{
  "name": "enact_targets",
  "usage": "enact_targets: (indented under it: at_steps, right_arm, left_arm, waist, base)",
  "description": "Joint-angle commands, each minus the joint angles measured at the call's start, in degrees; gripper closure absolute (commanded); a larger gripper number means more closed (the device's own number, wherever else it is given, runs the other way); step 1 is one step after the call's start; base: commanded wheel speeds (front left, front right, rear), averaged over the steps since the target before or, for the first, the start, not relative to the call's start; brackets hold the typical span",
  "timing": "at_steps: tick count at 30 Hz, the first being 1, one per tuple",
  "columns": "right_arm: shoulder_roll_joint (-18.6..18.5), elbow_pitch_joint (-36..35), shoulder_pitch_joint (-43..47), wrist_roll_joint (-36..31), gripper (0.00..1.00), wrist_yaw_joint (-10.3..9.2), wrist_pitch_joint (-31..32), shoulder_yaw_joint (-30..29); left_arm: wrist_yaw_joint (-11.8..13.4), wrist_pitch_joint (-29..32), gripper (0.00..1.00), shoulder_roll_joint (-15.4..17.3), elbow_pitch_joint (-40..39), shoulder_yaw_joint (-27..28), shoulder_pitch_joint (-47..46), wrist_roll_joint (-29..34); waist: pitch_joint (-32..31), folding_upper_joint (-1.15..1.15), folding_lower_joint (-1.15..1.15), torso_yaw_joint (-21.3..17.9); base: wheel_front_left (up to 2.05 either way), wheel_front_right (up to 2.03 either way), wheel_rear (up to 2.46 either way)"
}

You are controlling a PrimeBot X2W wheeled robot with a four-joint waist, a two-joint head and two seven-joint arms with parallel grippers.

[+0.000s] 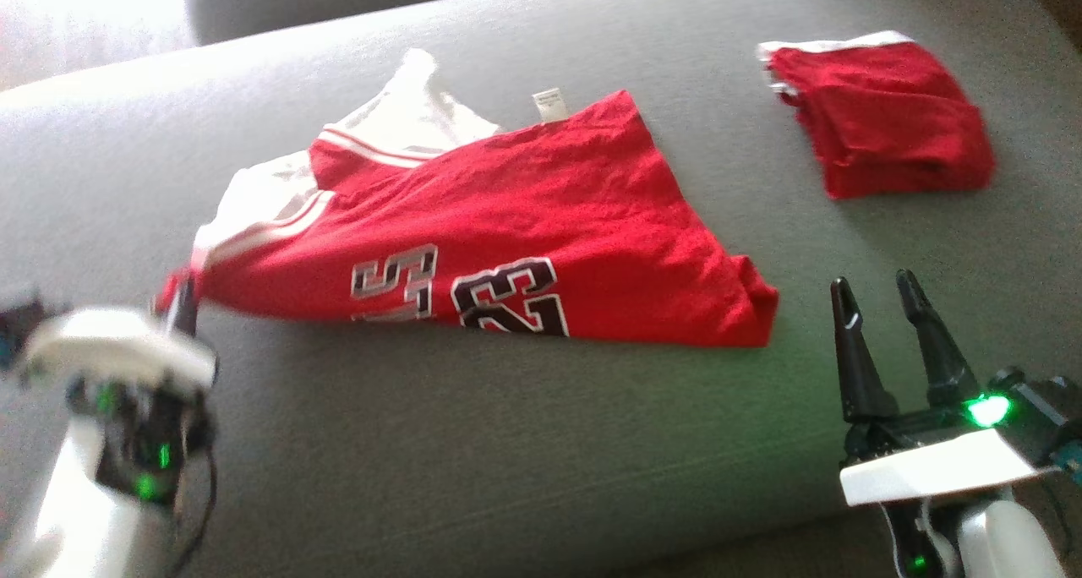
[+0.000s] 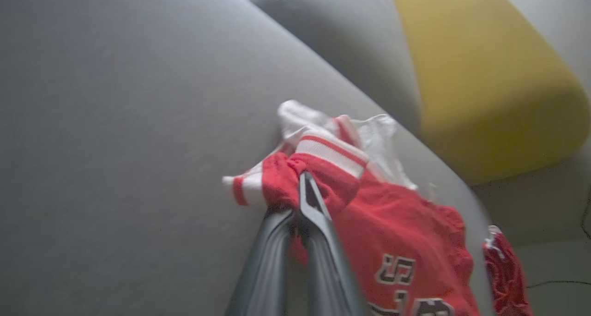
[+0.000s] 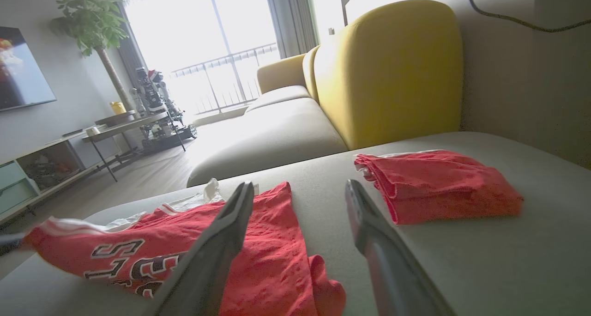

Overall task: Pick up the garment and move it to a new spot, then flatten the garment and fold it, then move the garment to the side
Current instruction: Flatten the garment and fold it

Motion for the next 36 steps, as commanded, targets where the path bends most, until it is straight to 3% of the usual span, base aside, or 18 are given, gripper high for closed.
enact_targets:
  at_steps: [1,7,8,9,10,11,15,19,27,31,36]
  right_arm:
    - [-0.6,-2.2,-1.4,-0.8,0.00,-0.02,-0.5,1.0]
    - [-0.6,-1.8,-2.8,-2.9,0.00,-0.02,-0.5,1.2]
    - [-0.6,-1.6,-3.2,-3.3,0.00,-0.02,-0.5,1.5]
    - [-0.6,-1.5,-3.4,-3.5,0.00,-0.02,-0.5,1.7]
    - [-0.6,-1.4,-3.5,-4.0,0.00,-0.02,-0.5,2.1]
    - [-0.6,-1.4,-3.7,-4.6,0.00,-0.02,-0.5,2.5]
    - [-0.6,-1.4,-3.6,-5.2,0.00,-0.02,-0.5,2.9]
    - [-0.6,-1.4,-3.5,-5.3,0.00,-0.02,-0.5,3.0]
    - [-0.6,-2.1,-4.1,-6.1,0.00,-0.02,-0.5,3.5]
    - [-0.6,-2.4,-5.0,-5.4,0.00,-0.02,-0.5,3.1]
    - [-0.6,-2.5,-6.0,-4.4,0.00,-0.02,-0.5,2.9]
  left_arm:
    - [-0.4,-2.1,1.00,2.5,-1.9,3.4,-0.8,-0.2]
    - [-3.5,-6.8,1.00,0.4,-0.9,4.6,5.0,-1.5]
    - [-4.1,-7.9,0.64,-0.5,-0.8,4.3,5.4,-1.4]
    - [-4.4,-8.3,0.55,-0.8,-0.8,4.1,5.7,-1.2]
    - [-4.5,-8.8,0.32,-0.9,-0.9,3.7,6.0,-0.7]
    - [-4.6,-9.8,0.00,-0.9,-1.2,3.5,6.2,0.0]
    - [-4.6,-14.2,0.00,-0.7,-2.9,2.9,7.0,3.0]
    - [-3.0,-18.6,0.00,0.6,-6.7,1.9,8.5,8.8]
    - [-0.8,-20.5,0.00,4.3,-14.6,1.1,8.4,21.1]
    - [0.6,-20.5,0.00,9.2,-17.0,-4.6,8.3,32.5]
    - [3.4,-19.3,0.00,10.5,-16.8,-9.3,8.1,39.8]
  waist:
    - [1.9,0.00,0.00,2.9]
    - [2.8,0.00,0.00,7.3]
    - [2.7,0.00,0.00,8.3]
    - [2.6,0.00,0.00,8.6]
    - [2.6,0.00,0.00,8.8]
    - [2.5,0.00,0.00,9.0]
    - [2.5,0.00,0.00,9.2]
    - [2.9,0.00,0.00,8.6]
    - [5.6,0.00,0.00,6.2]
    - [7.7,0.00,0.00,4.5]
    - [10.2,0.00,0.00,3.1]
  base:
    - [0.00,0.00,0.00]
    - [0.00,0.00,0.00]
    - [0.00,0.00,0.00]
    - [0.00,0.00,0.00]
    - [0.00,0.00,0.00]
    - [0.00,0.00,0.00]
    - [0.00,0.00,0.00]
    - [0.00,0.00,0.00]
    - [0.00,0.00,0.00]
    - [0.00,0.00,0.00]
    - [0.00,0.00,0.00]
